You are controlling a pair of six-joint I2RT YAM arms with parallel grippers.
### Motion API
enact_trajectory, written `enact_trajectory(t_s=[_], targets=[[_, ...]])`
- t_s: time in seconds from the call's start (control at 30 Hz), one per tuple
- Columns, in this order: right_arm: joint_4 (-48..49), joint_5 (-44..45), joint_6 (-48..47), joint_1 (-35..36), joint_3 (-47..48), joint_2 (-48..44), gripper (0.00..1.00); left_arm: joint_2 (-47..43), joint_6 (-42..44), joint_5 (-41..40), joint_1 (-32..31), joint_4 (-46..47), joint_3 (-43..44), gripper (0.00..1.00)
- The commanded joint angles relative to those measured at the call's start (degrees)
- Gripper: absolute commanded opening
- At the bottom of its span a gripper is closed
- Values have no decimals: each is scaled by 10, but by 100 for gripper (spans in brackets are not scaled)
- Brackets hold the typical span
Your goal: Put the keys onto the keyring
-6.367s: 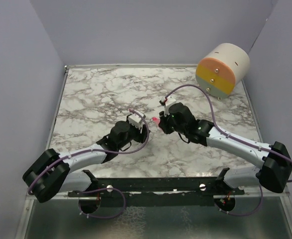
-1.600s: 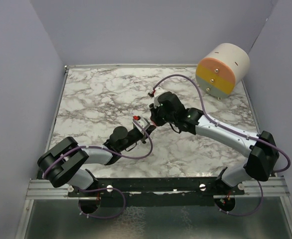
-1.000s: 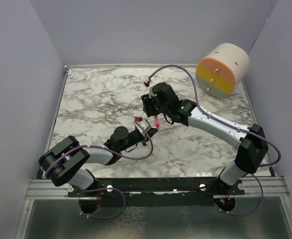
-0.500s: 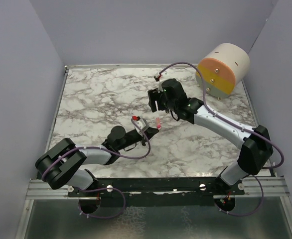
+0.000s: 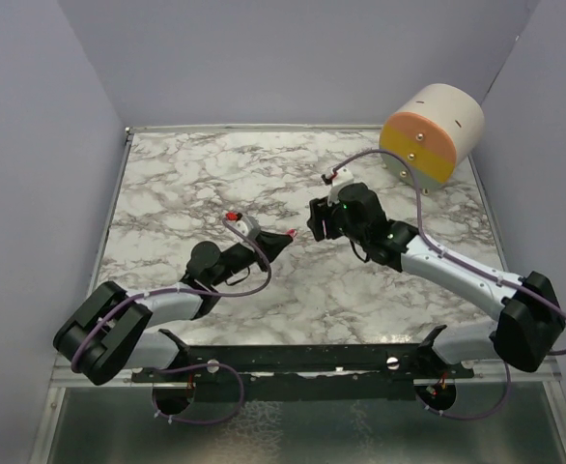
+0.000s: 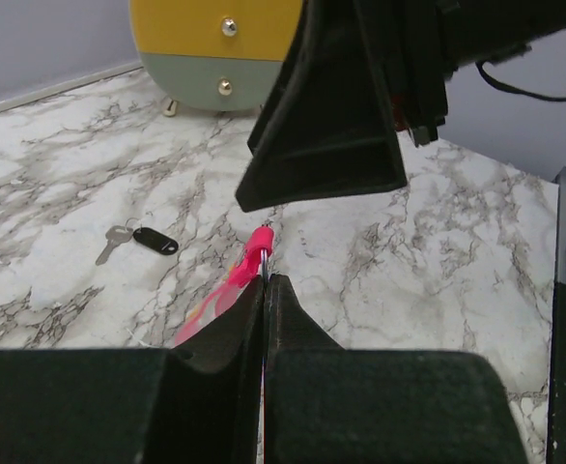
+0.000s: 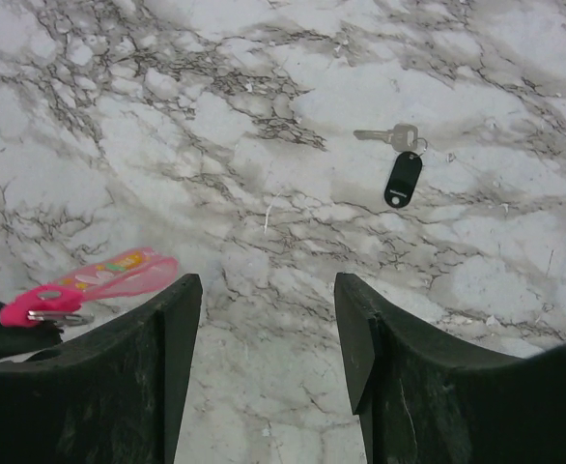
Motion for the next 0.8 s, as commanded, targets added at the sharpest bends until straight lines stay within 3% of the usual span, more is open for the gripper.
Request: enact_trajectory(t_s=[0.0,0.4,0.53,0.77], targets=[[85,-15,1,-1,-53,-53,56,-11,-57,52,24,61,-10,0],[124,-50,0,-1,-96,-97,43,76,-200,131,72,213,-4,0],[130,-79,-3,-1,-101,-100,38,86,-208,128,75,191,5,0],[156,-155,-7,-1,-112,-99,36,62,-217,115,79,69,39,0]])
